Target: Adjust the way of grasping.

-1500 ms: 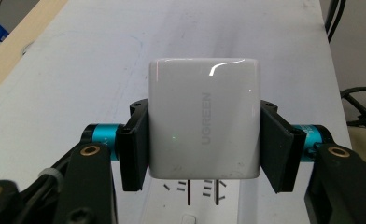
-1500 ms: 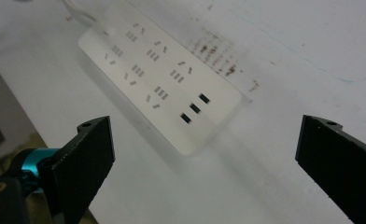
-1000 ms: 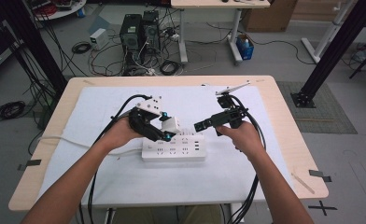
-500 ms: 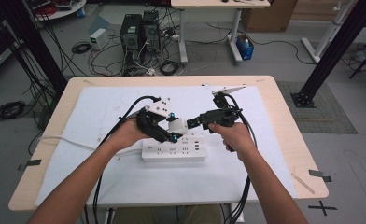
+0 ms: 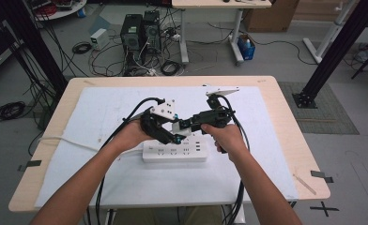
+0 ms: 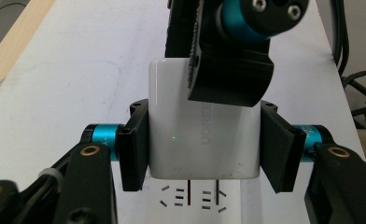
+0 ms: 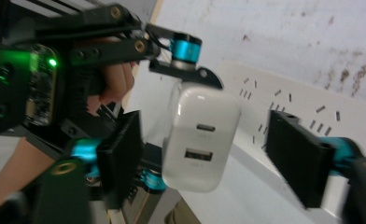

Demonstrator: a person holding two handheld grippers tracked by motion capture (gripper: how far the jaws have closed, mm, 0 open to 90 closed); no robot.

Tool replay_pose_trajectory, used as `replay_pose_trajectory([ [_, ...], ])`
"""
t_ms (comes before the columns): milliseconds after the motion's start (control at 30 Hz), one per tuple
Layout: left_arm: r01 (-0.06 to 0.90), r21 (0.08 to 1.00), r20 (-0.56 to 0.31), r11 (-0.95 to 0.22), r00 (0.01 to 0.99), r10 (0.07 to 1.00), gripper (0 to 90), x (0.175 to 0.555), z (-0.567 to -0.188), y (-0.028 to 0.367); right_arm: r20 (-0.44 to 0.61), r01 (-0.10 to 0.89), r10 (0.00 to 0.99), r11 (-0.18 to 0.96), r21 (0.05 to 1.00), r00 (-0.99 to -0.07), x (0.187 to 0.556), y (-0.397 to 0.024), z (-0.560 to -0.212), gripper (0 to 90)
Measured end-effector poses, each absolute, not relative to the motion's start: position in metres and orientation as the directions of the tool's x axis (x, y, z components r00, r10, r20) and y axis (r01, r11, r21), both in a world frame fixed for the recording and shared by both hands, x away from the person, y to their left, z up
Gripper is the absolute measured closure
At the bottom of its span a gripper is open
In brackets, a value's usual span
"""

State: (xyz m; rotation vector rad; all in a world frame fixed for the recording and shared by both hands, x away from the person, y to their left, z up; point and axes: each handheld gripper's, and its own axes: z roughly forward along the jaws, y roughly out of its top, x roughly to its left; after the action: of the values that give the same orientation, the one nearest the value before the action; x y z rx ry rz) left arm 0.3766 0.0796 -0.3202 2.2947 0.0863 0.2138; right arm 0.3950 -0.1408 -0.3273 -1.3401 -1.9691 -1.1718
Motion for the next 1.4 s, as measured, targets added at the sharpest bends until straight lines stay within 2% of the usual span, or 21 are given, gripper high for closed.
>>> replay_pose_trajectory([
  [367, -0.016, 0.745, 0.136, -0.666, 0.982, 0.129, 42.6, 0.376, -0.320, 0.078, 0.789, 0.927, 0.489, 0.147, 0.345, -0.372, 0.397, -0.137, -0.330, 37.7],
  [533, -0.022, 0.748, 0.141, -0.664, 0.982, 0.127, 42.6, 0.375, -0.320, 0.077, 0.796, 0.932, 0.487, 0.151, 0.328, -0.359, 0.397, -0.134, -0.331, 45.0],
  [700, -0.029, 0.747, 0.150, -0.664, 0.981, 0.126, 42.6, 0.374, -0.320, 0.077, 0.804, 0.939, 0.487, 0.141, 0.314, -0.341, 0.398, -0.134, -0.332, 57.3],
  [800, -0.044, 0.739, 0.171, -0.672, 0.977, 0.124, 42.6, 0.373, -0.320, 0.076, 0.826, 0.952, 0.474, 0.129, 0.279, -0.306, 0.399, -0.136, -0.334, 59.5],
  [967, -0.035, 0.727, 0.182, -0.685, 0.973, 0.143, 42.2, 0.372, -0.321, 0.074, 0.816, 0.948, 0.486, 0.116, 0.295, -0.313, 0.399, -0.136, -0.334, 62.1],
  [1000, -0.017, 0.732, 0.163, -0.682, 0.975, 0.150, 40.9, 0.374, -0.321, 0.074, 0.810, 0.946, 0.492, 0.117, 0.303, -0.320, 0.399, -0.136, -0.334, 62.3],
  [1067, 0.027, 0.730, 0.140, -0.683, 0.972, 0.189, 27.3, 0.376, -0.322, 0.074, 0.804, 0.944, 0.497, 0.130, 0.304, -0.328, 0.399, -0.135, -0.335, 62.3],
  [1100, 0.040, 0.725, 0.127, -0.688, 0.974, 0.190, 25.6, 0.377, -0.321, 0.076, 0.800, 0.942, 0.499, 0.133, 0.309, -0.333, 0.399, -0.136, -0.335, 62.4],
  [1400, 0.123, 0.698, 0.070, -0.706, 0.969, 0.238, 21.9, 0.380, -0.316, 0.103, 0.721, 0.911, 0.569, 0.144, 0.386, -0.396, 0.402, -0.157, -0.329, 62.3],
])
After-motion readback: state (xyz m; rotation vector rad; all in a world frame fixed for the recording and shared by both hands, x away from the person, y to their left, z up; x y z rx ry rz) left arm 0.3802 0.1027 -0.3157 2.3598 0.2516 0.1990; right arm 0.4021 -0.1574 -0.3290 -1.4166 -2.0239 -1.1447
